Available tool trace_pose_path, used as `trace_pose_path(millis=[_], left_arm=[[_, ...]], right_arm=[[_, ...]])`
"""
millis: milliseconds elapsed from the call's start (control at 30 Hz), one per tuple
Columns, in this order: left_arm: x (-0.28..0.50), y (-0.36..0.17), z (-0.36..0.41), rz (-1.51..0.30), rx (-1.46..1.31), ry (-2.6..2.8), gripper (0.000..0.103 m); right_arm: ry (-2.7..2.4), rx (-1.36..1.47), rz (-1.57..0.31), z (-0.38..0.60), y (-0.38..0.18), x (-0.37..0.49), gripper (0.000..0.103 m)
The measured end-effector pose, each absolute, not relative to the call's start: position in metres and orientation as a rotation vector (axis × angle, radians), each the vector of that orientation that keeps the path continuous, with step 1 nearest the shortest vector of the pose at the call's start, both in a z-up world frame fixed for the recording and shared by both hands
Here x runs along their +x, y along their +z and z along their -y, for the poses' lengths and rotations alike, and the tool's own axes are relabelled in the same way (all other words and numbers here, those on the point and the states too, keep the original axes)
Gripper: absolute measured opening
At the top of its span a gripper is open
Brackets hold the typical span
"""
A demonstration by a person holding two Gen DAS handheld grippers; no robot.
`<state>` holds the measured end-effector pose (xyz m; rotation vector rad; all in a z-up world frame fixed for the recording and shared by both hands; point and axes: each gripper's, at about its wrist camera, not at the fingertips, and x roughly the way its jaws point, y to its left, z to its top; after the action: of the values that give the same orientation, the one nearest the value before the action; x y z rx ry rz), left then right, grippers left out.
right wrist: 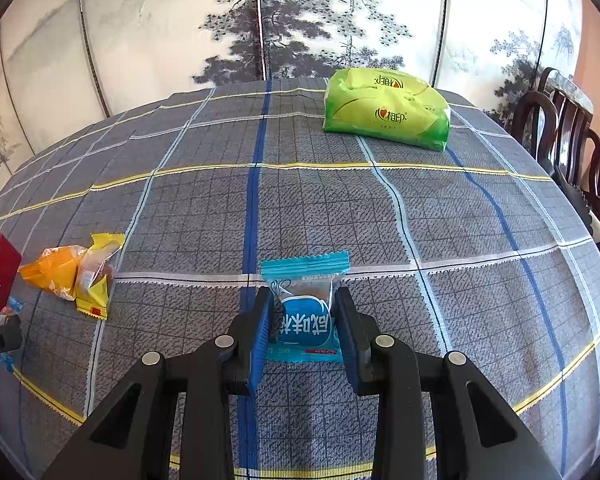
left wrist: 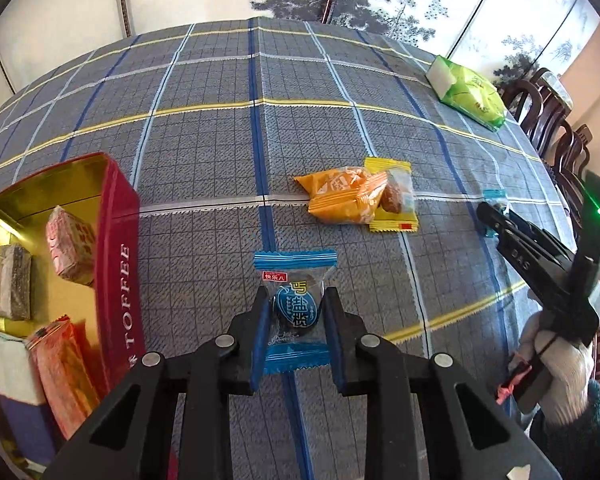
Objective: Organize snacks
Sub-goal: 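Carry the blue wrapped candy into the gold tin with the left tool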
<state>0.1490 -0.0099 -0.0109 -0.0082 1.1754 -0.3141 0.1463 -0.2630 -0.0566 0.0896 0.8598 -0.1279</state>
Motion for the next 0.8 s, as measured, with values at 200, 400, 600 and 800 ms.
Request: trace_pose_path(millis=[200, 400, 600, 800], left_arm=[[0.137, 0.012, -0.009, -1.127, -0.017, -0.296, 0.023], [0.14, 0.035, -0.05, -1.051, -0.024, -0.22, 0.023], [0.156, 0.038, -0.102, -1.043, -0.074, -0.117, 0.023], [0.173, 0.021, -0.142, -1.075, -0.086, -0.017, 0.023]], right_arm=[[-0.129, 0.087, -0.86, 0.262, -0.057, 0.146, 0.034], [-0.13, 0.085, -0.861, 0.262, -0.056, 0.146, 0.034], [-0.131, 0.084, -0.861, 0.261, -0.056, 0.146, 0.034], [-0.131, 0.084, -0.861, 0.261, -0.056, 0.146, 0.034]])
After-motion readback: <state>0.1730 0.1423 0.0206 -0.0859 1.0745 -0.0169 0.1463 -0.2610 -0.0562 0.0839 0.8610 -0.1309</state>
